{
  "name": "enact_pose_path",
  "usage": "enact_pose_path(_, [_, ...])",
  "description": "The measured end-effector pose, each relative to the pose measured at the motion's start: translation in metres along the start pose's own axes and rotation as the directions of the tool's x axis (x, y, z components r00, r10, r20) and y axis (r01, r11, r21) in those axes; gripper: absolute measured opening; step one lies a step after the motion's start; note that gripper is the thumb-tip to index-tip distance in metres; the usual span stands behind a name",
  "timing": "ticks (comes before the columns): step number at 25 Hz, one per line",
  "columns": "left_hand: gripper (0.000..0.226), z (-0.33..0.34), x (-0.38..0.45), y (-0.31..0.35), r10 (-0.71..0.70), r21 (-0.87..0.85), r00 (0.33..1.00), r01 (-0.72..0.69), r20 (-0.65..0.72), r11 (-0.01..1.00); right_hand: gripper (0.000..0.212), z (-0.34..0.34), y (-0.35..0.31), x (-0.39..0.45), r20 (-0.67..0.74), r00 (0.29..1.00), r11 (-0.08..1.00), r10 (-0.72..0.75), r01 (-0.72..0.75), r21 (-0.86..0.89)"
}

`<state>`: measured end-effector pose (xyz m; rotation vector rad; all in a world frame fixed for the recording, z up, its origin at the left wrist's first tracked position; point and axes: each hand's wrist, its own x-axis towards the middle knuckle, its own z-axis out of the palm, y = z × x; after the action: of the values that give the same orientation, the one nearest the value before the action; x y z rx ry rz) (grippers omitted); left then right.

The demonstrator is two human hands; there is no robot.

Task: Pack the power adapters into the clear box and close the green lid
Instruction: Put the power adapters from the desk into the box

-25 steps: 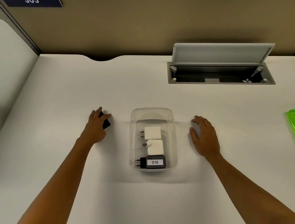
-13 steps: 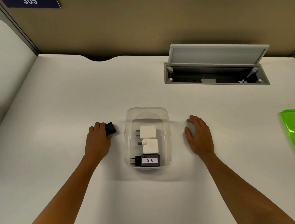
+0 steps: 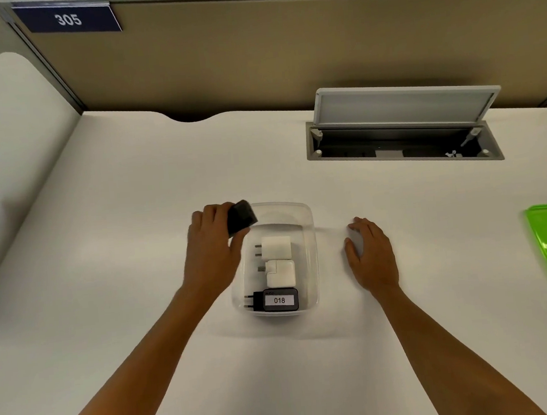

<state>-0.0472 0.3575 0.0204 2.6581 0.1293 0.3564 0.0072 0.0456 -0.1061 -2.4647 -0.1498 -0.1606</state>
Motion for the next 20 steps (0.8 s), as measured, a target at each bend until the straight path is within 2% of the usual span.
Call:
enact_pose_path(4, [0.04, 0.024, 0.006, 0.029, 0.121, 0.101, 0.989, -0.13, 0.09, 0.986, 0.038, 0.0, -0.002, -0.001, -0.006, 1.0, 1.0, -0.004, 0.004, -0.001])
enact_pose_path(8, [0.046, 0.056, 0.019, 0.03, 0.156, 0.208, 0.957, -0.209, 0.245, 0.956, 0.038, 0.0, -0.002, -0.001, -0.008, 1.0, 1.0, -0.003, 0.003, -0.006])
enact_pose_path(11, [0.055, 0.068, 0.022, 0.028, 0.148, 0.272, 0.943, -0.232, 0.299, 0.934, 0.038, 0.0, -0.001, 0.0, -0.009, 1.0, 1.0, 0.008, -0.008, -0.003])
enact_pose_path(20, [0.067, 0.078, 0.011, 0.027, 0.113, 0.178, 0.917, -0.193, 0.383, 0.965, 0.038, 0.001, -0.001, -0.001, -0.01, 1.0, 1.0, -0.001, 0.001, -0.006])
